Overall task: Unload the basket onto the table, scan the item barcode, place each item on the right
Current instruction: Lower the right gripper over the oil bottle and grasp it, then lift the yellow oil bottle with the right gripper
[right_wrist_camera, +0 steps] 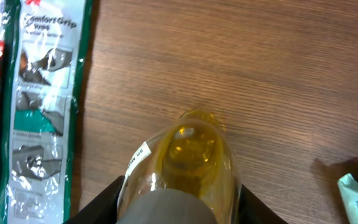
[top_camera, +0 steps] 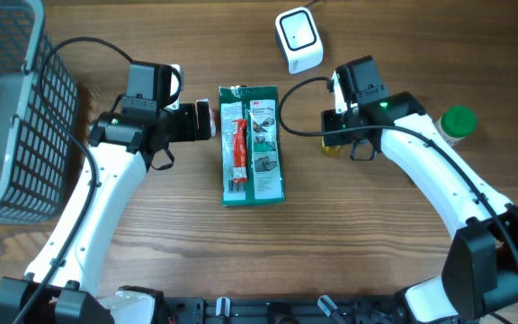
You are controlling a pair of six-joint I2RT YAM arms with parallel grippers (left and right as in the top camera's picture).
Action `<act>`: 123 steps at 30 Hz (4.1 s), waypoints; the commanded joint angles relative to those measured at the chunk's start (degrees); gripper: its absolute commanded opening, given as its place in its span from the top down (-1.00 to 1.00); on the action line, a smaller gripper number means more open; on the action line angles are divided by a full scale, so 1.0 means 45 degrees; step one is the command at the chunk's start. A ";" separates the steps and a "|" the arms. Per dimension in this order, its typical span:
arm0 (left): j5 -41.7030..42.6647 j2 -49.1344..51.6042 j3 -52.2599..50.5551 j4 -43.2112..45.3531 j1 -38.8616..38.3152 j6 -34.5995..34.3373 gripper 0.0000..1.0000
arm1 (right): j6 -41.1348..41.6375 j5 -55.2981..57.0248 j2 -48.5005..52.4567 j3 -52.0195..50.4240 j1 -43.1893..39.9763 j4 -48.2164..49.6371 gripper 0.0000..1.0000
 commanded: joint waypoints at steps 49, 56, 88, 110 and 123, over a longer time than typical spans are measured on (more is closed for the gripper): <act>-0.0121 -0.0068 0.0121 0.0029 0.0024 0.0053 -1.00 | -0.0495 -0.0913 -0.1239 -0.0379 -0.0010 -0.1452 -1.00; -0.0121 -0.0068 0.0121 0.0029 0.0024 0.0053 -1.00 | 0.2642 -0.0500 -0.1379 0.1715 0.0024 -0.2249 -0.89; -0.0121 -0.0068 0.0121 0.0034 0.0024 0.0053 -1.00 | 0.2841 0.0476 -0.1282 -0.1588 0.0461 -0.0151 -0.17; -0.0121 -0.0068 0.0121 0.0034 0.0024 0.0053 -1.00 | -0.2205 -1.7704 -0.5348 -0.0491 -0.4274 -0.2225 0.58; -0.0121 -0.0068 0.0121 0.0034 0.0024 0.0053 -1.00 | -0.2059 -1.7291 -0.5343 -0.0525 -0.4255 -0.2613 0.73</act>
